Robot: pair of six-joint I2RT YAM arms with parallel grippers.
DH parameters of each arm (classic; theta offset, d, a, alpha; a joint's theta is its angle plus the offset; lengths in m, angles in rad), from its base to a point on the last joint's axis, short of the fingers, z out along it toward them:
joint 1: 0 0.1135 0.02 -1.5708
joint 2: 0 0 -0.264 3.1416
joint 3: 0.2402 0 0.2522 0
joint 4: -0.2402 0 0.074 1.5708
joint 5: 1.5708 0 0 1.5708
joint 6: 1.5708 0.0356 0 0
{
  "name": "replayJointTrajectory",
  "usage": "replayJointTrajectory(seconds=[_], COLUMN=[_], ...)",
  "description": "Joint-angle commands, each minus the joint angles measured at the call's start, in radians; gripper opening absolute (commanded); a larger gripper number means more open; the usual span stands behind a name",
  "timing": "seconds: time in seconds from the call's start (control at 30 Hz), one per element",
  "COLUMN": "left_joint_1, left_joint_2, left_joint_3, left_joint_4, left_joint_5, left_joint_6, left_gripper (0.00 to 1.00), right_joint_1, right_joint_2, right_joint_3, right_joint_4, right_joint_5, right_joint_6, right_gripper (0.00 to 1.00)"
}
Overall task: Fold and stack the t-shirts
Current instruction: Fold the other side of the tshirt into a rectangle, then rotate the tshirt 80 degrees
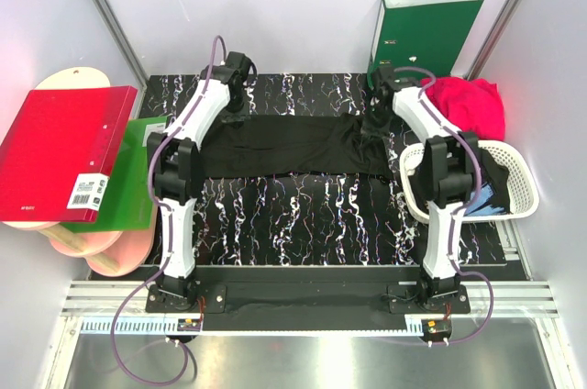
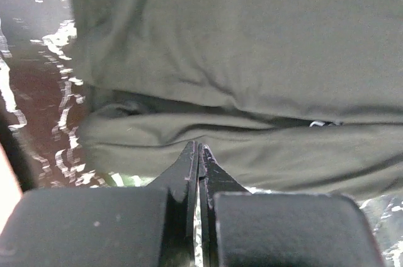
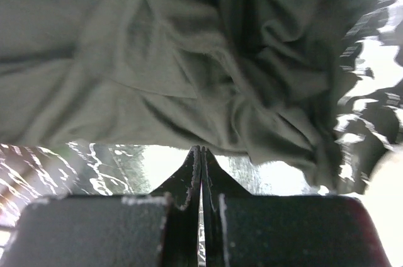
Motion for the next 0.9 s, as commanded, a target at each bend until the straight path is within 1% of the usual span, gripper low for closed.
replayJointTrajectory(seconds=[0.0,0.1,0.27,0.33,0.5,0.63,0.73,0.87], left_joint_1=[0.015,0.018,0.022,0.022,0.019,0.010,0.010,0.019], left_joint_2=[0.031,0.073,0.151,0.175,0.203,0.244,0.275,0.304], left_joint_3=[-0.011,0.024,0.032,0.055,0.019,0.067,0.110,0.139], left_joint_4=[0.108,0.123,0.160,0.169,0.231,0.257,0.254,0.209], left_joint_5=[0.165,0.195,0.227,0.242,0.244,0.236,0.248,0.251], left_joint_6=[-0.089,-0.123,-0.169,-0.188,-0.280,-0.321,-0.344,-0.332], left_gripper=[0.00,0.00,0.00,0.00,0.00,0.00,0.00,0.00], right_joint_1=[0.019,0.025,0.034,0.040,0.044,0.042,0.042,0.044], right_joint_2=[0.066,0.110,0.169,0.178,0.192,0.201,0.238,0.325], right_joint_3=[0.046,0.091,0.150,0.148,0.121,0.095,0.105,0.190], right_joint_4=[-0.051,-0.059,-0.103,-0.108,-0.151,-0.151,-0.159,-0.212], right_joint_5=[-0.100,-0.103,-0.103,-0.082,-0.043,-0.028,-0.014,0.050], right_joint_6=[-0.037,-0.038,-0.052,-0.057,-0.071,-0.072,-0.068,-0.058], right_gripper=[0.00,0.00,0.00,0.00,0.00,0.00,0.00,0.00])
